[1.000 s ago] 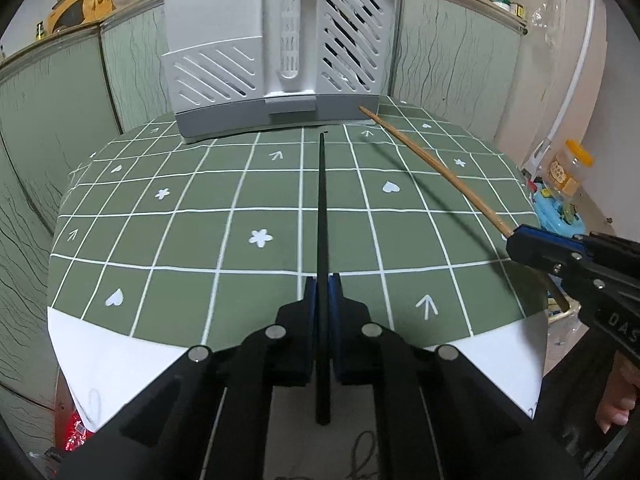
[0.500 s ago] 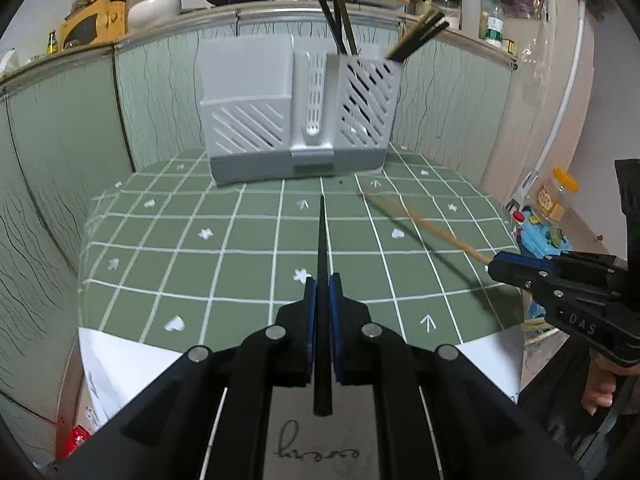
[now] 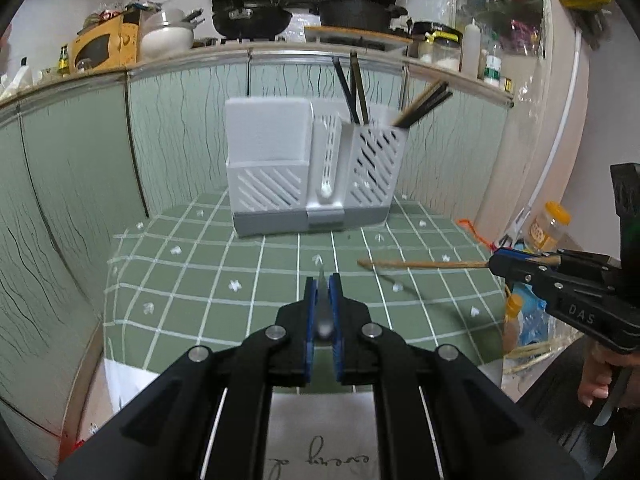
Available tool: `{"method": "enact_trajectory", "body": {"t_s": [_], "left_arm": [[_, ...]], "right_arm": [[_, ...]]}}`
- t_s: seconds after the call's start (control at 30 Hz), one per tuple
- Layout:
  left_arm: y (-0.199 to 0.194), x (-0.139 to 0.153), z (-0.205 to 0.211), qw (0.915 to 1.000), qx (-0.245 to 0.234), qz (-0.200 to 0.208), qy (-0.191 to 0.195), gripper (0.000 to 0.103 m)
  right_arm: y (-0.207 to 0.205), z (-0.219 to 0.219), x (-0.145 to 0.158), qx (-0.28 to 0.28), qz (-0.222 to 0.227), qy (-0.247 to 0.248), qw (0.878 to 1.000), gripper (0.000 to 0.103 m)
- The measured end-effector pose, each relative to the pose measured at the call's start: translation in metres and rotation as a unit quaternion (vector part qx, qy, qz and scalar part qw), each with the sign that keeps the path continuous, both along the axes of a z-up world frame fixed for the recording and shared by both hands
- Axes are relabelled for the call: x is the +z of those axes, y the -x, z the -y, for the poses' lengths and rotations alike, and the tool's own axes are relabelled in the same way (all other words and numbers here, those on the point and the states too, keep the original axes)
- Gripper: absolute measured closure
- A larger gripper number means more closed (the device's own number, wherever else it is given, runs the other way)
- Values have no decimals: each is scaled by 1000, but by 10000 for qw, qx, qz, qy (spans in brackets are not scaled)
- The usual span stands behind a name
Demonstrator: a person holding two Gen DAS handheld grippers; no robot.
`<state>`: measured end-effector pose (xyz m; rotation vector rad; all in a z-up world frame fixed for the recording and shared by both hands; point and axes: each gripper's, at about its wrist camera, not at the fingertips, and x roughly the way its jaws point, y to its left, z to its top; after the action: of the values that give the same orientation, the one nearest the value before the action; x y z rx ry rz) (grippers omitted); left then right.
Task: Organize utensils
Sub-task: 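Lift both held chopsticks and carry them above the white holder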
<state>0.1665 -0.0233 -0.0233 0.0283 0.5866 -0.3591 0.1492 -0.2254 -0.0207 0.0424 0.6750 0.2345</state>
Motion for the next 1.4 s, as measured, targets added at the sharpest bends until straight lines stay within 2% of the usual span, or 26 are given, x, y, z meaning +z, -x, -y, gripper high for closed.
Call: {"method": "enact_trajectory", "body": {"t_s": [0.3, 0.63, 0.8, 1.4], "left_arm": [[-4, 36, -10, 9996, -6, 255, 102, 95], [-12, 75, -5, 9988, -316, 375, 83, 95], [-26, 94, -1, 9984, -420, 344, 128, 95], [-80, 173, 37, 9931, -819, 728, 427, 95]], "right_arm": [[-6, -5, 42, 63, 392, -53, 9992, 97], [-13, 3, 86, 104, 708, -69, 9974, 97], [-19, 12, 107, 71, 819, -61, 9966, 97], [-67, 50, 177, -106, 1066, -141, 9941, 97]]}}
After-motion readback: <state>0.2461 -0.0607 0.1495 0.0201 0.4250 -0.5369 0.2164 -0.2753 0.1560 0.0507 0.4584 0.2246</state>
